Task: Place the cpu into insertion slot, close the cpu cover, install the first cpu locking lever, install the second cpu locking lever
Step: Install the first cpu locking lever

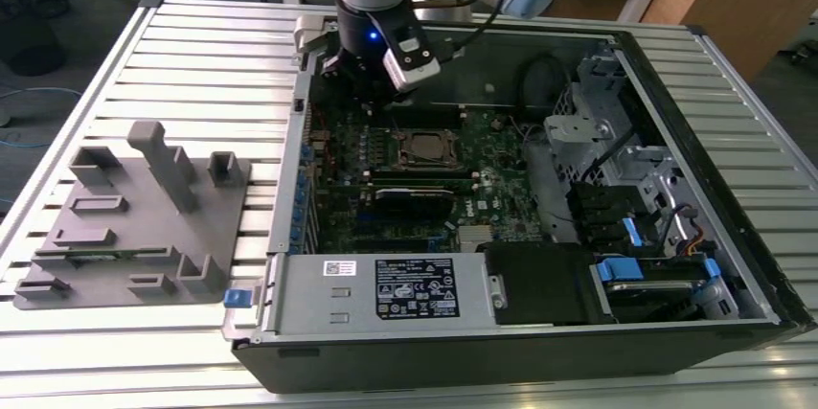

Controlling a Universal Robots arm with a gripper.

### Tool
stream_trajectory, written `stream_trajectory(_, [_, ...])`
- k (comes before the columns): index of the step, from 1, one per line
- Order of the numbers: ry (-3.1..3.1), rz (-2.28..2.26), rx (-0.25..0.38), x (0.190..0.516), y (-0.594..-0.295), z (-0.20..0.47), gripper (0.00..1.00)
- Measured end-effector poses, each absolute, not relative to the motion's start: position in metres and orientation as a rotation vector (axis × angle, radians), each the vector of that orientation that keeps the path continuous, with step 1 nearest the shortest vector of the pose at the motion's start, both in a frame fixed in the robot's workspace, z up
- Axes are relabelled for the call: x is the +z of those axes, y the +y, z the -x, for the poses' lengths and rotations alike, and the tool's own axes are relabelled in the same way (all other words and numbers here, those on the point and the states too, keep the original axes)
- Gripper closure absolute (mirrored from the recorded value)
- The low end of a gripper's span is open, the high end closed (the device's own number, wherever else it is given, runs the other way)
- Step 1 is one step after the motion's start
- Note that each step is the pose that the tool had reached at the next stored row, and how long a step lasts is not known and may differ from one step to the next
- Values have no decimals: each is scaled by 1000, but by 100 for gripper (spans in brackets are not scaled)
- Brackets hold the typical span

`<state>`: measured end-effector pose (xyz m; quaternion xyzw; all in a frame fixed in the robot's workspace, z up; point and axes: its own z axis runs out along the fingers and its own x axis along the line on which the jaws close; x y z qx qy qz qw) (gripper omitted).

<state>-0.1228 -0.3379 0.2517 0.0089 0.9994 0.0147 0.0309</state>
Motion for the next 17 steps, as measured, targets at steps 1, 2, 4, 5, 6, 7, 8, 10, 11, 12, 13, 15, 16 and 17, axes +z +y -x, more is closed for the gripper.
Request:
stream_trajectory(1, [3078,-28,54,252,-338,124,89])
stream_trajectory(2, [3077,-28,56,252,-338,124,89])
stream_trajectory(4, [3077,-28,56,252,-338,124,89])
stream_trajectory(5, [3077,-27,56,252,-338,124,89])
stream_trajectory(6, [3077,-28,56,252,-338,124,89])
stream_trajectory(7, [3077,-28,56,252,-338,124,89])
stream_trajectory(8, [3077,-28,56,252,-338,123,89])
stream_trajectory(10, [3078,-28,56,252,-338,121,89])
stream_trajectory(11, [3079,-28,56,252,-338,120,89])
stream_trajectory(12, [3079,-28,56,252,-338,120,89])
stream_trajectory(13, [3079,-28,56,252,-338,119,89])
stream_trajectory(15, [3079,-28,56,252,-338,119,89])
stream_trajectory(16, [3079,-28,57,252,-338,119,89])
stream_trajectory(17, [3079,-28,66,252,-338,119,89])
